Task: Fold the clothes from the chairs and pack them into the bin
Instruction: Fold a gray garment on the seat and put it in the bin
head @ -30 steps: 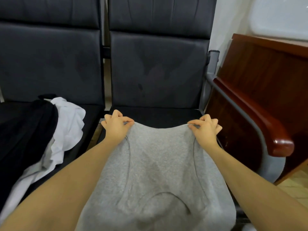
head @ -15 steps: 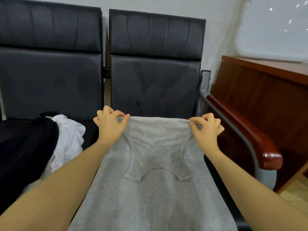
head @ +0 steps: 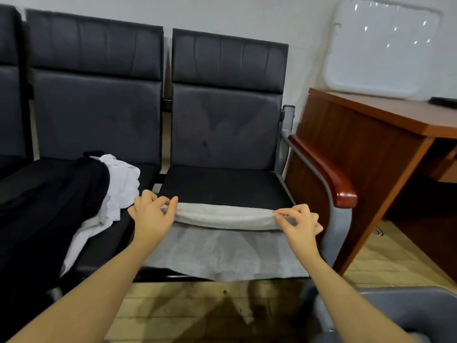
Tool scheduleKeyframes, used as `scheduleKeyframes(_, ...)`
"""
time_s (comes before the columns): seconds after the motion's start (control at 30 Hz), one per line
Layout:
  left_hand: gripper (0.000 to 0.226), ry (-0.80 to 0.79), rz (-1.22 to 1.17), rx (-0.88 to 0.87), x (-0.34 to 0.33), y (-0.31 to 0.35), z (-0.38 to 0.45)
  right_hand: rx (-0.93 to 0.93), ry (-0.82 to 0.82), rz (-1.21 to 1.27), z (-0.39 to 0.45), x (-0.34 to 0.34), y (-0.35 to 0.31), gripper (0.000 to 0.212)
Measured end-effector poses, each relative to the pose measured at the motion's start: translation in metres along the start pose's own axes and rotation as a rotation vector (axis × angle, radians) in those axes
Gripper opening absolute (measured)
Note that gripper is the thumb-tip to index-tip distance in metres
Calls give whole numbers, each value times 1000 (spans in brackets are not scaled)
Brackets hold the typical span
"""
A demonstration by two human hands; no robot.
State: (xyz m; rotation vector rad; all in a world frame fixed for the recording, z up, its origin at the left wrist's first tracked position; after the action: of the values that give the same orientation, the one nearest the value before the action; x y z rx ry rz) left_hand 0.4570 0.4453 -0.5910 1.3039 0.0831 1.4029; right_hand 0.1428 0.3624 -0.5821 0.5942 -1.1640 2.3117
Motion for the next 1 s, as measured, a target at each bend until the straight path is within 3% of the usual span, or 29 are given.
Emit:
scheduleKeyframes(0.1, 38, -12, -9, -10, 8, -11, -27, -12, -46, 21, -26, 7, 3, 9)
scheduleKeyframes(0.2, 37, -8, 82, -44, 3, -30, -57, -63, -196, -30, -49, 8, 9, 9)
scheduleKeyframes(0.33, 37, -97, 350, -76, -7, -42, -76, -56, -407, -322, -63, 2, 21, 25)
scheduleKeyframes(0.4, 46, -194, 422, -173, -12, -36, -76, 22, -464, -439, -60, -6, 19, 33)
scheduleKeyframes(0.5, 70, -470, 478, -248, -26, -19, -75, 76, -613, -422, -53, -26, 17, 46)
scheduleKeyframes(0.6, 62, -679, 599, -187, -46, -20, -77, -3, -790, -367, -55, -50, 24, 53)
scheduleKeyframes(0.87, 62, -701, 650, -143, -71, -18, -40, 31, -812, -463, -17, -70, 45, 53)
scheduleKeyframes(1.0, 55, -612, 549, -170, -78, -14, -24, 65, -655, -457, -1, -75, 38, 48)
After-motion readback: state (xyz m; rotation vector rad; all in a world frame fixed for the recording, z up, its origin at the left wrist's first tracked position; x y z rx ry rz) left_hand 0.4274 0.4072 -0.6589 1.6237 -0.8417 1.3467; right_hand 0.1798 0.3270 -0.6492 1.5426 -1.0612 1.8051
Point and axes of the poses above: each hand's wrist, its own z-axis towards the middle knuckle, its own x-axis out of the back of the hand, y = z × x, the point moved 1 cm from there along z, towards the middle knuckle, and after that the axes turned 11 degrees about x, right-handed, at the moved point
